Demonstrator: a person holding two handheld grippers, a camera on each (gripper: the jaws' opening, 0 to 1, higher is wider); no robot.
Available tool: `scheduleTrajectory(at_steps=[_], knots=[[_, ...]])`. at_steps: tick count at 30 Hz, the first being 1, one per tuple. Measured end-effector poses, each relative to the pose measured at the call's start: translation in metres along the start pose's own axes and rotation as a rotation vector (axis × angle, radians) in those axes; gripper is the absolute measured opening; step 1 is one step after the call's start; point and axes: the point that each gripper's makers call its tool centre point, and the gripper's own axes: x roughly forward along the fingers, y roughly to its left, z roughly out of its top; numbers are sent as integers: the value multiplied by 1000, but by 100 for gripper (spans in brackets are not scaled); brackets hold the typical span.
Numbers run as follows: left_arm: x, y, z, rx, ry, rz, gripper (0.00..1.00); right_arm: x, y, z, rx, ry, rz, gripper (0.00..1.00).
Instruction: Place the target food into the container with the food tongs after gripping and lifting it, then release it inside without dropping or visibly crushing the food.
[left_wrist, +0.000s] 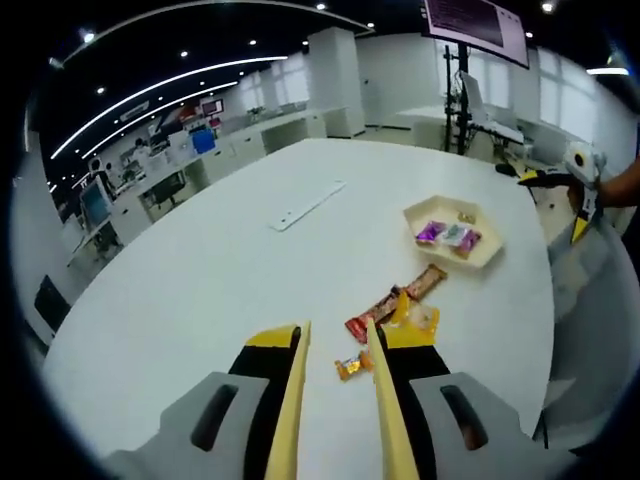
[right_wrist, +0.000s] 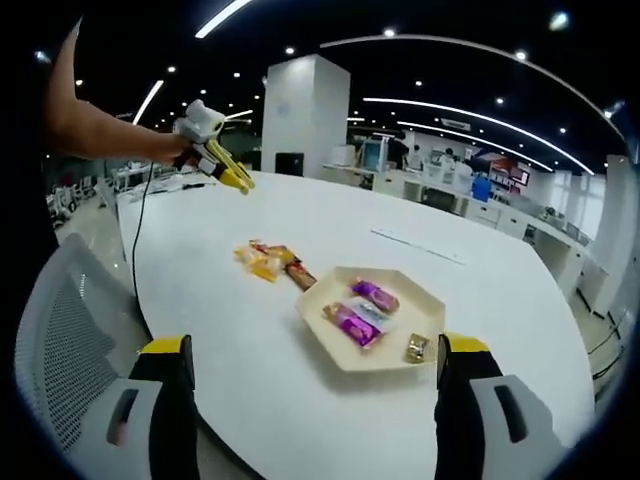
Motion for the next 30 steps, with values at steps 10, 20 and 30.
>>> scheduleTrajectory(at_steps=[10, 20, 30], knots=[[15, -2, -19, -48, 27, 46, 27, -1, 0, 1, 0, -5, -5, 98], [32, -13, -43, -94, 56, 91, 26, -2, -2, 2, 1, -6, -10, 97], [56, -17, -64, -69, 86, 149, 26, -2, -3, 2, 7, -6, -13, 96]])
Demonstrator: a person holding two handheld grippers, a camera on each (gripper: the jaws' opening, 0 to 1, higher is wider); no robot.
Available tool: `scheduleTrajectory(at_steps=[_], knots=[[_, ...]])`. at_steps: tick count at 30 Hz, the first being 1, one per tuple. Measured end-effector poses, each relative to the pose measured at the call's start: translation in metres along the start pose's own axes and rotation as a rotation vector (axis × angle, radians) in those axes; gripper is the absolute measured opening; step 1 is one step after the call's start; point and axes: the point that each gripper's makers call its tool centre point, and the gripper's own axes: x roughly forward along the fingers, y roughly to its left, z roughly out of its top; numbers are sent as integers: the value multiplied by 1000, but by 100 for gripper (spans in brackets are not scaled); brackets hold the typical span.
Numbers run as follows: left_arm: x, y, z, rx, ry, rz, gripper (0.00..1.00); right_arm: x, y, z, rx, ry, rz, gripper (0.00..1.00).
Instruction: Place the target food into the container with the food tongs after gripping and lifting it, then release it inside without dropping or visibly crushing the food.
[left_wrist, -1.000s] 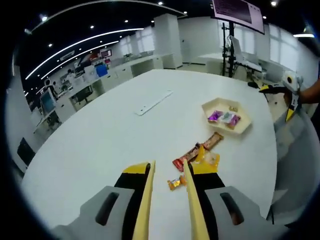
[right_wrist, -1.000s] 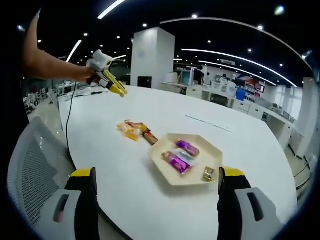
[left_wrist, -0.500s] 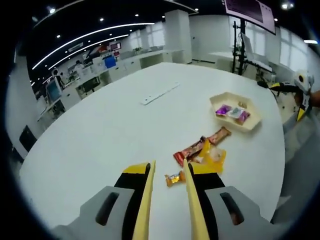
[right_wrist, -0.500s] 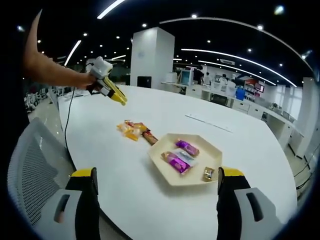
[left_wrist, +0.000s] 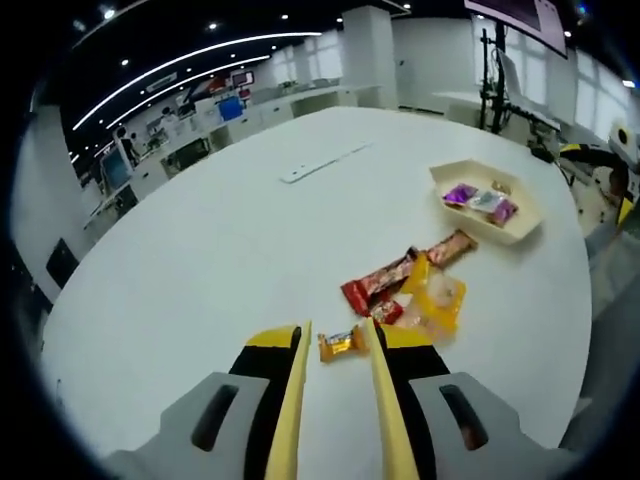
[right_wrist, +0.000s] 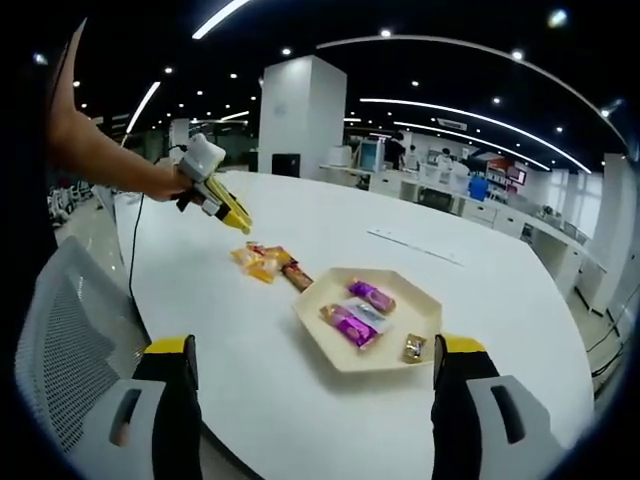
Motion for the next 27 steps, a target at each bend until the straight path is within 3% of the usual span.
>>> scheduleTrajectory(at_steps=[1, 14, 16, 27], knots=[[3, 2, -8, -11, 38, 15, 26, 0, 0, 0, -2, 0, -2, 96], [21, 3, -22, -78, 64, 28, 26, 0, -2, -1, 5, 2, -6, 96], [23, 5, -21, -167, 51, 32, 26, 0, -2, -1, 5, 1, -7, 96], [31, -4, -24, -151, 70, 29, 26, 0, -4, -2, 4, 7, -12, 95]])
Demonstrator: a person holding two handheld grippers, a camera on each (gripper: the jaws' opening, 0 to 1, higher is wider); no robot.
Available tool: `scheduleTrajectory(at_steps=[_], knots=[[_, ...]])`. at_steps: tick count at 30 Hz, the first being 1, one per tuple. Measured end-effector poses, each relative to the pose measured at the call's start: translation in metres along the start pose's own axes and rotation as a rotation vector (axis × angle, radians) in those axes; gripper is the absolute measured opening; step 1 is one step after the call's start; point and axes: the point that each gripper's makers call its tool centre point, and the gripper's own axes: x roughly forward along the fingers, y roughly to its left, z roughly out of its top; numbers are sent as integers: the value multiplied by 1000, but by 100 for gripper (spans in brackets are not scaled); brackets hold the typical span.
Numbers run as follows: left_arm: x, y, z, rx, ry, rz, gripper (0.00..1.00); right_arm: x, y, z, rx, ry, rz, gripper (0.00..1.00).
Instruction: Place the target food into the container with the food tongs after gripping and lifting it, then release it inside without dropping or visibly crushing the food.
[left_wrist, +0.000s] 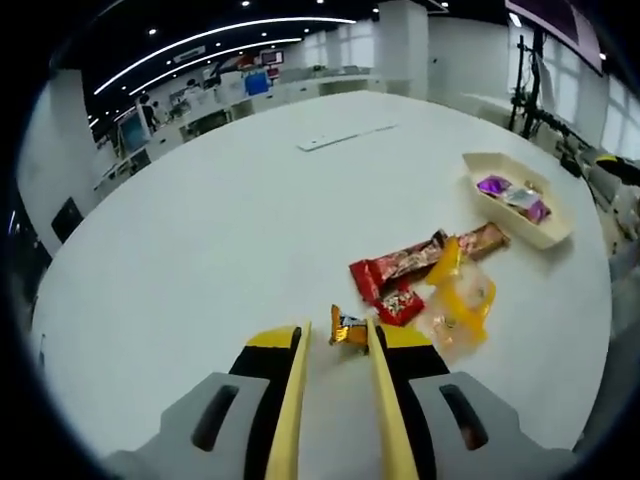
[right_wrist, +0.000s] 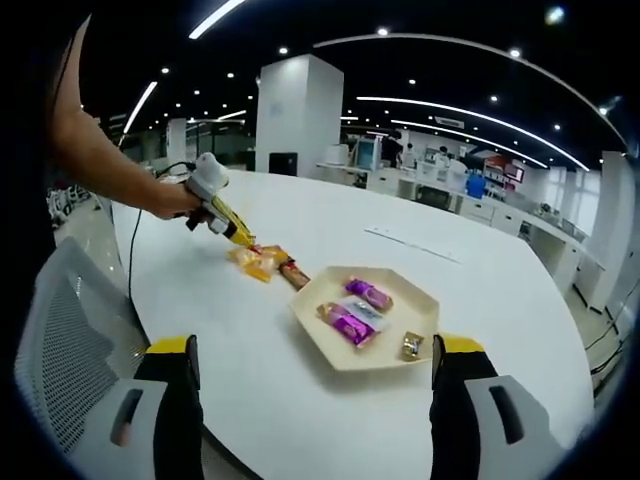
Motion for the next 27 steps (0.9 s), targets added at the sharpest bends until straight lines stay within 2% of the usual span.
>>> scheduleTrajectory(at_steps=[10, 11, 23, 27], knots=[[2, -8, 1, 50, 7, -23, 18, 0, 0, 0, 3, 3, 0, 94], [1, -9, 0, 6, 13, -37, 17, 0, 0, 0, 2, 2, 0, 94], [0, -4, -2, -5, 28, -45, 15, -1, -1, 0, -5, 3, -8, 94], [-7, -3, 2, 2, 24, -53, 15, 0, 0, 0, -5, 2, -3, 93]])
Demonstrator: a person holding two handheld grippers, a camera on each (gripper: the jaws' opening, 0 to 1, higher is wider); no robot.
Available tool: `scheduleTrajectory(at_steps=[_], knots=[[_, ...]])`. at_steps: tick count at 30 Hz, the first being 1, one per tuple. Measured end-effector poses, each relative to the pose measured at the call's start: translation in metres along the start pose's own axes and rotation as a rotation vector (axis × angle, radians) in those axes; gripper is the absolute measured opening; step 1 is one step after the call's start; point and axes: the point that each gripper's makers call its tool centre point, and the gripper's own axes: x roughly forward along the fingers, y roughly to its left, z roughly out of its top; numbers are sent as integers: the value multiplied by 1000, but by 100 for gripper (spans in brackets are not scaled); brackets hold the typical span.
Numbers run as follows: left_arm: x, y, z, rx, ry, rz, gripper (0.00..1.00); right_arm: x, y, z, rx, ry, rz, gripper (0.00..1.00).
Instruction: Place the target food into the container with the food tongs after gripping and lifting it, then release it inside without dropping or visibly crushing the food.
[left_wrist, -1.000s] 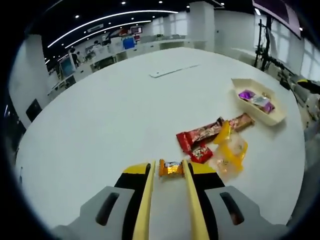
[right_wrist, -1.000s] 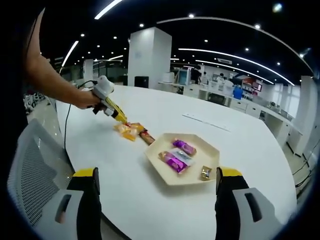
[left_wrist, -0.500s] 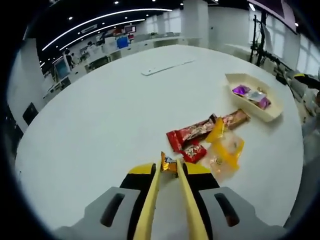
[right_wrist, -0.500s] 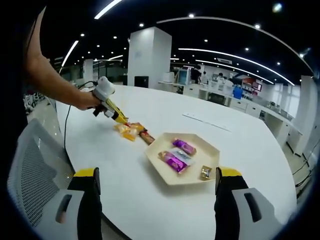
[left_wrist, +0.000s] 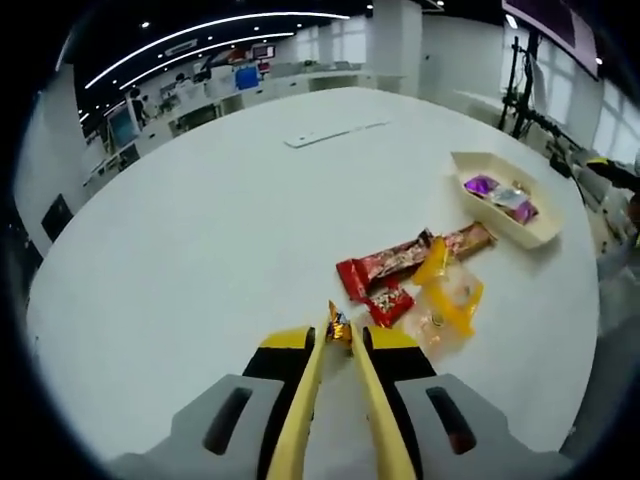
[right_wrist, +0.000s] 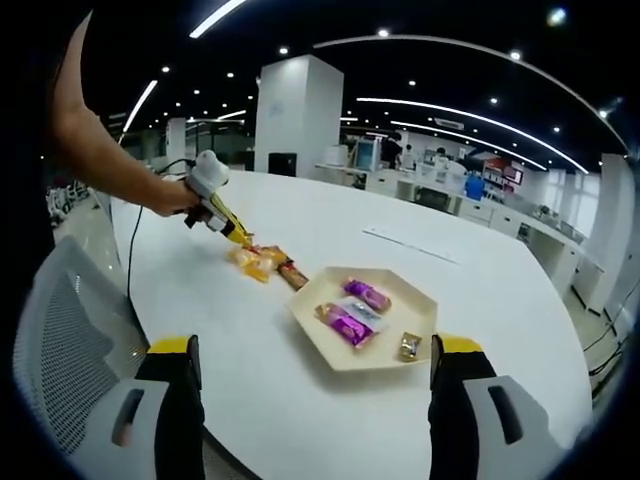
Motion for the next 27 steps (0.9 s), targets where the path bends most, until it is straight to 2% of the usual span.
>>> scheduleTrajectory(at_steps=[13, 27], knots=[[-20, 8, 32, 14, -43, -29, 14, 0, 1, 0, -15, 2, 1, 94], [-39, 21, 59, 36, -67, -28, 14, 1, 1, -1, -19, 6, 5, 93]])
